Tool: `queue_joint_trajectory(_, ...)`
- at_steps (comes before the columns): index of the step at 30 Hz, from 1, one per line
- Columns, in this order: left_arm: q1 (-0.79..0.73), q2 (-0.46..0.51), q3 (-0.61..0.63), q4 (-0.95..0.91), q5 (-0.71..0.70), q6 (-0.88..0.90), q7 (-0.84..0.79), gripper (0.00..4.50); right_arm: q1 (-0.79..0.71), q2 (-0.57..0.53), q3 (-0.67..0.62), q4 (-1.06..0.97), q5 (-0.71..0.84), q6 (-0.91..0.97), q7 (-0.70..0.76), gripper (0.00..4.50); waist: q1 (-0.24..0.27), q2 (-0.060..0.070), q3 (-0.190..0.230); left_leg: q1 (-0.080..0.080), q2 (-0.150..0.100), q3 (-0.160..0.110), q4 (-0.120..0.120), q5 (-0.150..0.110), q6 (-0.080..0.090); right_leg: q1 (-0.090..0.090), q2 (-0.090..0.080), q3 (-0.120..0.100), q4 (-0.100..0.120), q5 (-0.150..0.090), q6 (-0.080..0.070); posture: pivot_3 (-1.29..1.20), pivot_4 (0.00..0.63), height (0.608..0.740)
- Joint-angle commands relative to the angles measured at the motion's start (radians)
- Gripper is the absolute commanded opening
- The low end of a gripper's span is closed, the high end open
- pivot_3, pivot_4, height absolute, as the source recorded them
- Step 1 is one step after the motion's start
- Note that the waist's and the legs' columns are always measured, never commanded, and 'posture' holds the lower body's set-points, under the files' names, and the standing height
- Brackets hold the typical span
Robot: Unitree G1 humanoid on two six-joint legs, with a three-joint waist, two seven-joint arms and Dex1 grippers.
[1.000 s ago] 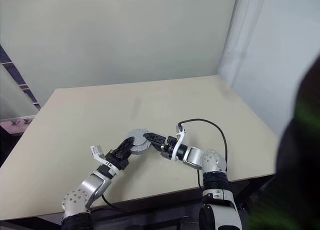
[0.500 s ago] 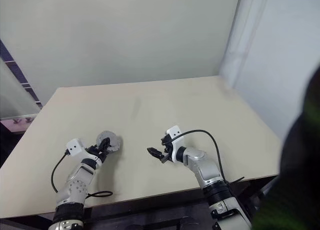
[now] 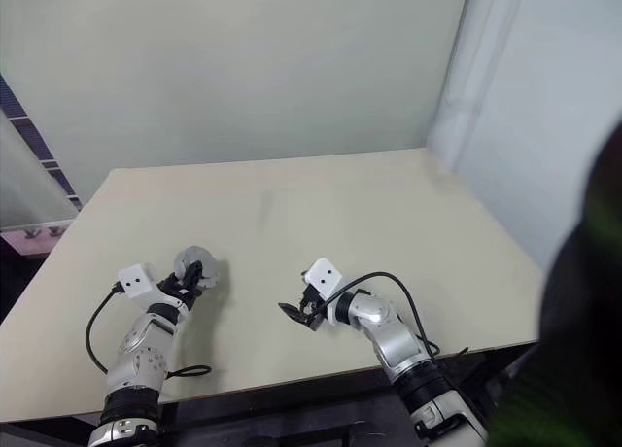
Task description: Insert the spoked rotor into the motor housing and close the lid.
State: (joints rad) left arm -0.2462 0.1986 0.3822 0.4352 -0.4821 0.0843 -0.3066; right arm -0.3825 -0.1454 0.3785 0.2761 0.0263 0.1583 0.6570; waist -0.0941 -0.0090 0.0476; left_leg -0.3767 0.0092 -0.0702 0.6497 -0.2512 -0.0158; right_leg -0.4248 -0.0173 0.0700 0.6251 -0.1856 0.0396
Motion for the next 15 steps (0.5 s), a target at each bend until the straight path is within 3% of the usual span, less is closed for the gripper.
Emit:
queue_joint_trajectory(1, -0.034, 0.033, 0.026, -0.066, -0.005, -0.052, -0.014, 1.96, -0.011, 0.002, -0.003, -0.045, -0.01, -0.026, 0.004, 4.5, -0.001, 0.0, 0.0, 0.0, 0.0, 0.0, 0.0, 0.0, 0.0, 0.0, 0.0, 0.0, 0.0, 0.0, 0.0, 0.0, 0.0, 0.74)
queue_joint_trajectory(13, -0.013, 0.055, 0.031, -0.016, 0.044, -0.047, 0.033, 1.96, -0.01, 0.01, -0.009, -0.032, -0.019, -0.026, 0.004, 4.5, 0.002, -0.002, 0.0, 0.0, 0.0, 0.0, 0.001, 0.0, 0.0, 0.001, 0.001, 0.0, 0.0, 0.0, 0.0, 0.0, 0.0, 0.74)
queue_joint_trajectory(15, -0.012, 0.06, 0.033, -0.001, 0.06, -0.042, 0.051, 2.68, -0.011, 0.012, -0.009, -0.03, -0.019, -0.025, 0.003, 4.5, 0.002, -0.002, -0.001, 0.0, 0.0, 0.0, 0.001, 0.0, 0.0, 0.001, 0.001, 0.0, 0.0, 0.0, 0.0, 0.0, 0.0, 0.74)
